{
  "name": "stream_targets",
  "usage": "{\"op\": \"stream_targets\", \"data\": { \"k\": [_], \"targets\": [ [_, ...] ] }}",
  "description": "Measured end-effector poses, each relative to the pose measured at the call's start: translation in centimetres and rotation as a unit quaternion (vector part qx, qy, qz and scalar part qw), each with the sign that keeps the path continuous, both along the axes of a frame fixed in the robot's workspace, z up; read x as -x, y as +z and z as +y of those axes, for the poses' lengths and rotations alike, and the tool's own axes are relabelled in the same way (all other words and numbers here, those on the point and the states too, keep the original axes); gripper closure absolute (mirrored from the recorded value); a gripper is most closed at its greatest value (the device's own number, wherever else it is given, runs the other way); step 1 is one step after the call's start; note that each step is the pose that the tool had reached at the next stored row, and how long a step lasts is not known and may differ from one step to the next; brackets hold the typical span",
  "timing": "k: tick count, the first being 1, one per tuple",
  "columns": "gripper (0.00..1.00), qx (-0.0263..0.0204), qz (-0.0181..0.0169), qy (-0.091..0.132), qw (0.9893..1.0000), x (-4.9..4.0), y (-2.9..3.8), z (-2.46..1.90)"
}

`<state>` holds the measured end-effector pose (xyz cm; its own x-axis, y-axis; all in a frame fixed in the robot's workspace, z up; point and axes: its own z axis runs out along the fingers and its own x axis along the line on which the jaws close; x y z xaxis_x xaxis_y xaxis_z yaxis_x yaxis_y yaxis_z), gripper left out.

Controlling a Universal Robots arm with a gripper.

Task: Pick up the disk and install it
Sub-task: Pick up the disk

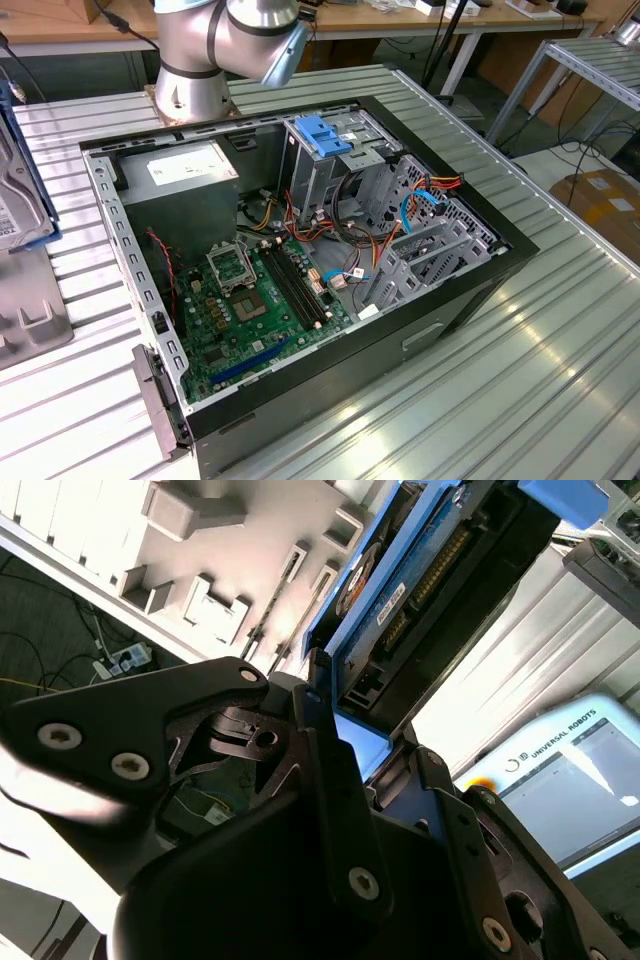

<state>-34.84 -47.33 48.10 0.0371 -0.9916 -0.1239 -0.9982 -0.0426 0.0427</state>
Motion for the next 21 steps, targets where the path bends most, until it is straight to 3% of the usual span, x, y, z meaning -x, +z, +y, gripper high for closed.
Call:
{"op": "stream_targets", "data": {
  "k": [21],
  "targets": [
    [0.63,0.0000,0.0000,0.000,1.0000,-2.01,-0.02,-0.23]
  ]
}}
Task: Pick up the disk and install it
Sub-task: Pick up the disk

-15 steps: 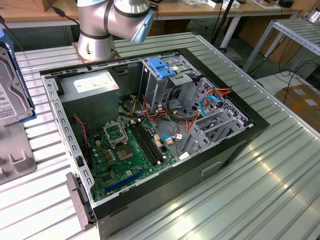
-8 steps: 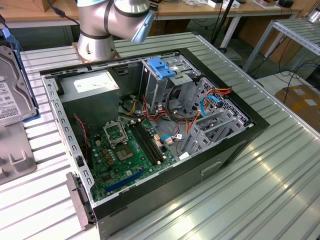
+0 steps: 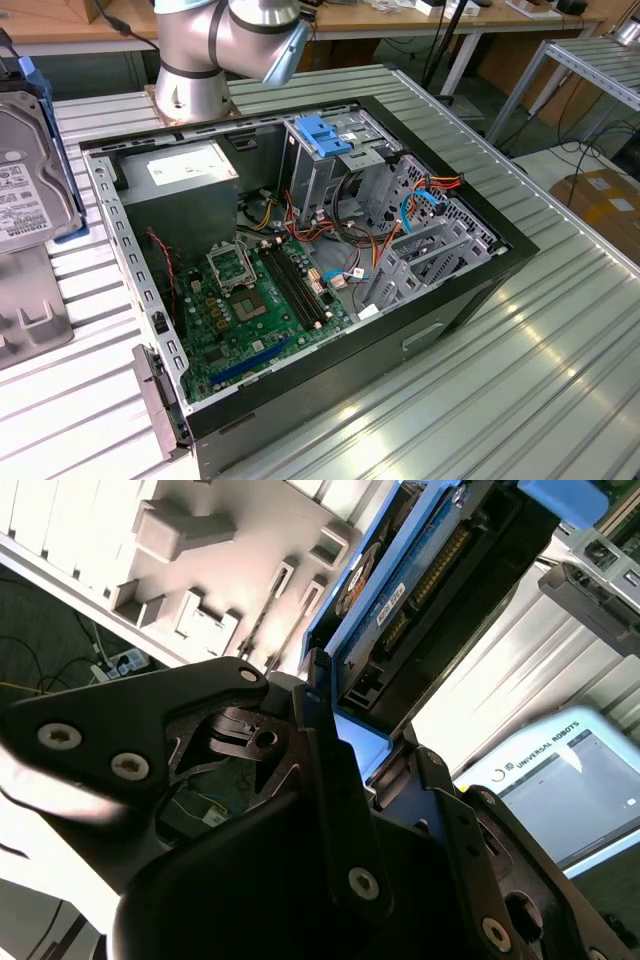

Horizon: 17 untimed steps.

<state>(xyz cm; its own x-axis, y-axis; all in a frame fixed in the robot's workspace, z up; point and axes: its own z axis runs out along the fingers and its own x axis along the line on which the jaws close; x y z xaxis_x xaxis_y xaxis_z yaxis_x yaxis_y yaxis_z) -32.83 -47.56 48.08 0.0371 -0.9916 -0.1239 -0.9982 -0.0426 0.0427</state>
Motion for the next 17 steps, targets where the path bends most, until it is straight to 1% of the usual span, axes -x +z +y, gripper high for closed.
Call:
{"op": "stream_targets", "data": {
  "k": [17],
  "targets": [
    [0.63,0.0000,0.0000,0.000,1.0000,-1.51,-0.02,-0.27]
  ]
}}
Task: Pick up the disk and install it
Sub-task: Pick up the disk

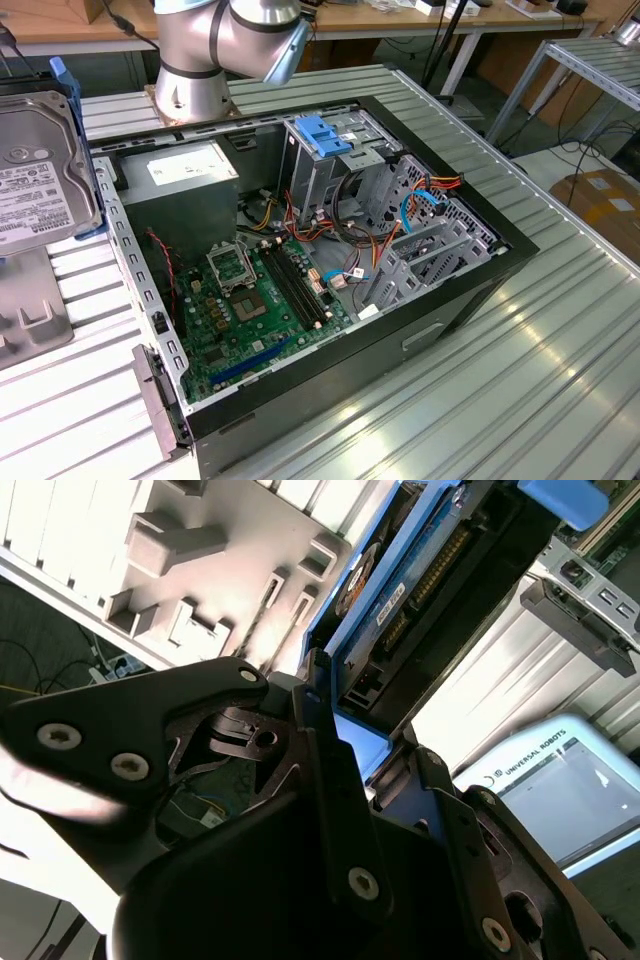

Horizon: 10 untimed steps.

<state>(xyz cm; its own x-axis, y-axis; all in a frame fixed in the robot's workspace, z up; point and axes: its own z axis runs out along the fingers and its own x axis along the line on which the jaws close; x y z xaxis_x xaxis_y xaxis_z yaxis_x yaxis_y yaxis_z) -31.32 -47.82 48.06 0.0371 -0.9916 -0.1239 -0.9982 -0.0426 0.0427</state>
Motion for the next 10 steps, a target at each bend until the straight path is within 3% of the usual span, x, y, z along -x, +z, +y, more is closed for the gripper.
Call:
{"op": "stream_targets", "data": {
  "k": [10],
  "targets": [
    [0.63,0.0000,0.0000,0.000,1.0000,-0.88,-0.01,-0.22]
  ]
}}
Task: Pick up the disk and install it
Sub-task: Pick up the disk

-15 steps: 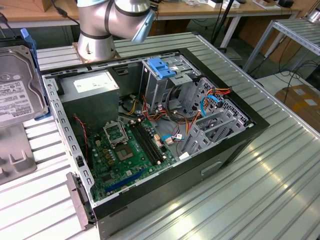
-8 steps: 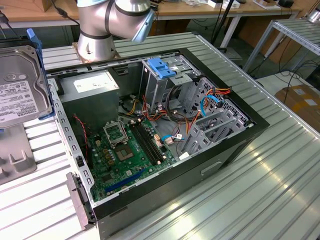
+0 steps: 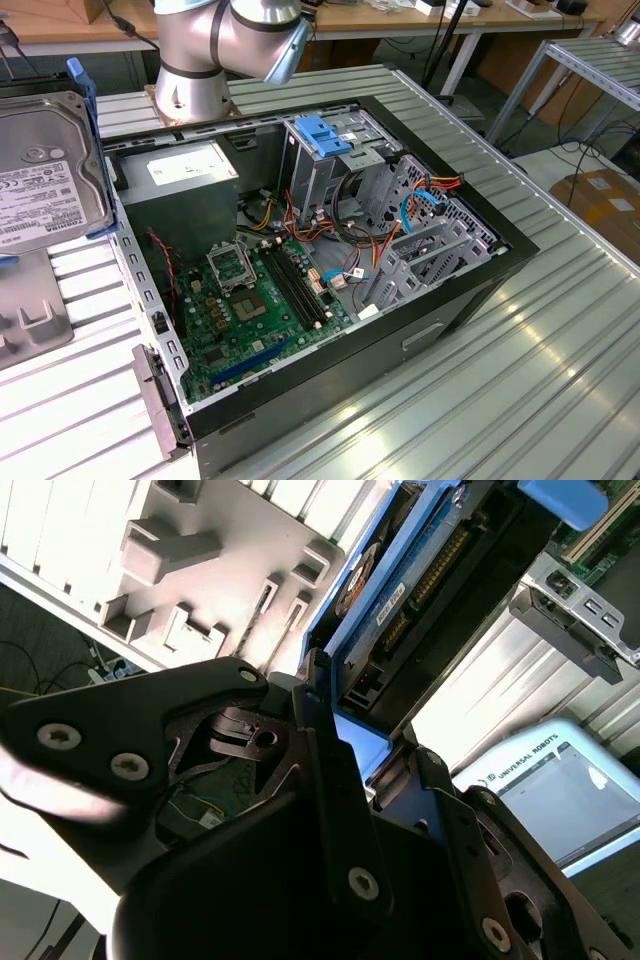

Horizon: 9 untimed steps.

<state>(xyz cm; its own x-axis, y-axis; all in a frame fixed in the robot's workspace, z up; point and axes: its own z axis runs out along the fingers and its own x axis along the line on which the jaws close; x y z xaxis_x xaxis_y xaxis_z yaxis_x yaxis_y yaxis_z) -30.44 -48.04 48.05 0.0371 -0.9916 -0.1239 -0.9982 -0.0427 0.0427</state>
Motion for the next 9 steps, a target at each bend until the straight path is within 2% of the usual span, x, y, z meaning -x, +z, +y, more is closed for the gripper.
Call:
{"op": "stream_targets", "data": {
  "k": [9],
  "targets": [
    [0.63,0.0000,0.0000,0.000,1.0000,-0.95,-0.01,-0.21]
  ]
}}
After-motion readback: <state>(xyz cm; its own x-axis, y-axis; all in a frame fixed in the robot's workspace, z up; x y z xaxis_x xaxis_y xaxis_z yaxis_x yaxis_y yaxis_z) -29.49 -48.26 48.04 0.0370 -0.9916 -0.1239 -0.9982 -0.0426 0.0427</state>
